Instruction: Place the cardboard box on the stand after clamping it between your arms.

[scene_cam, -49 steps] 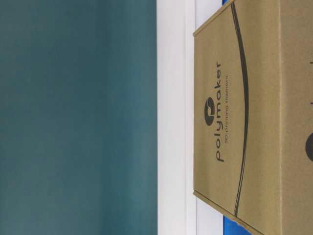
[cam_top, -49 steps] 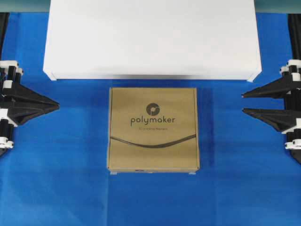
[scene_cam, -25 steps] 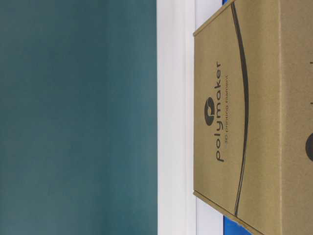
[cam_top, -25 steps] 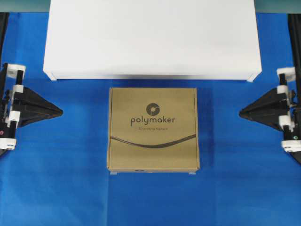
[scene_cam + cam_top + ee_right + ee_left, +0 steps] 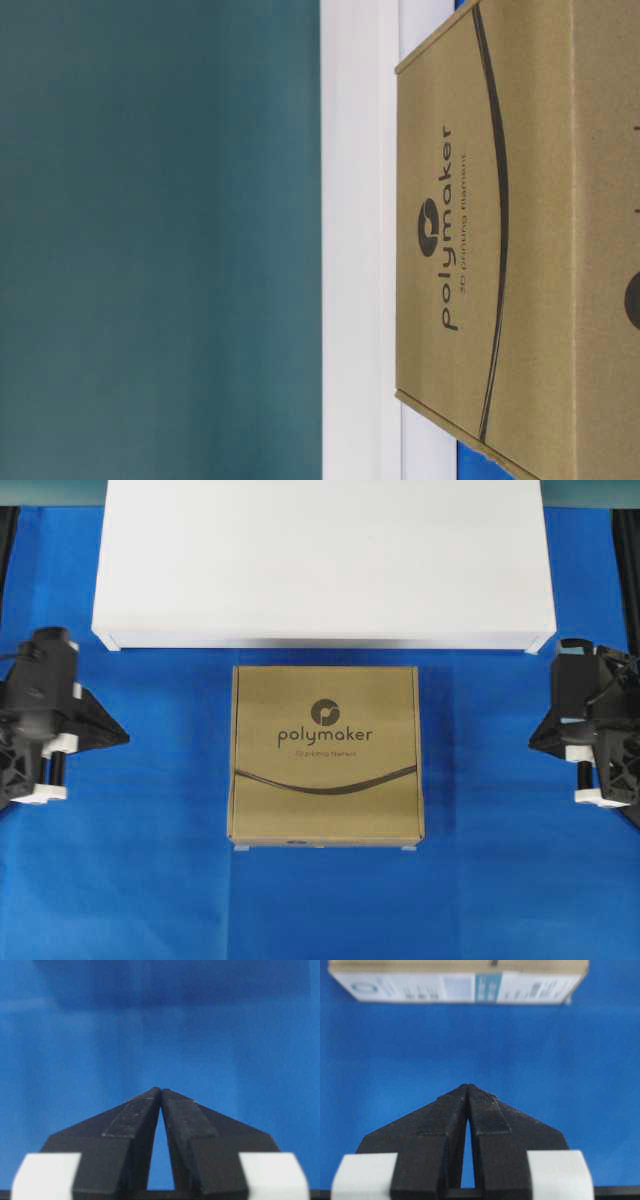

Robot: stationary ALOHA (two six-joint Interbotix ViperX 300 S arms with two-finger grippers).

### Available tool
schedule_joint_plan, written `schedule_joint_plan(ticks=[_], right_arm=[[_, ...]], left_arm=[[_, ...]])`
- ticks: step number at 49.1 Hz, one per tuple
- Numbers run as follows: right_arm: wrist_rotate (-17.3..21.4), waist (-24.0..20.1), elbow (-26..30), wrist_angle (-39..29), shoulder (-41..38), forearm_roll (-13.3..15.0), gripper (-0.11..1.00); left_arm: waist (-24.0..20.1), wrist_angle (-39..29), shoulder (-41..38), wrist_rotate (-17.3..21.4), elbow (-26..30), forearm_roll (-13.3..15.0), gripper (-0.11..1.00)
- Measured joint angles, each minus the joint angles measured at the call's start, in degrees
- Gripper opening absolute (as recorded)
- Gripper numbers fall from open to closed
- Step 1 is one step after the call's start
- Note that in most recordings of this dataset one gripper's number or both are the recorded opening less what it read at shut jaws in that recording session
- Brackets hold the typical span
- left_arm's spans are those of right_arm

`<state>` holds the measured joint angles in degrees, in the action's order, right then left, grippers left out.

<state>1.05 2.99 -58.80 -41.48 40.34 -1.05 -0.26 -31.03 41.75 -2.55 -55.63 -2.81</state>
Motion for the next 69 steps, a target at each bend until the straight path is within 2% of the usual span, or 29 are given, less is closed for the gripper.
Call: schedule_joint_plan(ticks=[6, 9, 12, 19, 22, 25, 31, 46, 69], right_arm=[[0.0, 1.67, 0.0, -0.79, -1.32, 0.09, 0.11], [0.09, 2.37, 0.0, -1.41, -1.85, 0.09, 0.21], [0.0, 2.81, 0.09, -1.93, -2.72, 0.09, 0.36], [0.0, 2.99, 0.09, -2.2, -4.22, 0.09, 0.77], [0.0, 2.99, 0.09, -2.02, -5.1, 0.09, 0.92], [0.0, 2.99, -0.18, -1.49, -5.98, 0.09, 0.99], [0.0, 2.99, -0.97, 1.23, -7.91, 0.09, 0.99], [0.0, 3.08, -1.41, 11.34, -16.7, 0.18, 0.99], [0.0, 1.58, 5.8, 19.51, -32.87, 0.09, 0.99]], left_arm=[[0.0, -0.26, -2.55, 2.64, 0.09, -0.09, 0.01], [-0.09, -0.26, -3.96, 3.52, 0.18, -0.18, 0.07], [0.0, -0.26, -5.71, 3.69, 0.35, -0.18, 0.2], [-0.09, 0.53, -7.56, 3.25, 0.35, -0.18, 0.63], [-0.18, 1.14, -8.53, 2.81, 0.35, -0.18, 0.79], [-0.35, 1.93, -9.93, 1.93, 0.35, -0.18, 0.88], [-0.62, 4.22, -12.92, 0.44, 0.35, -0.18, 0.88], [-0.62, 15.12, -23.64, 0.0, 1.85, -0.18, 0.88], [-0.7, 17.58, -36.04, 0.88, 8.53, -0.18, 0.88]])
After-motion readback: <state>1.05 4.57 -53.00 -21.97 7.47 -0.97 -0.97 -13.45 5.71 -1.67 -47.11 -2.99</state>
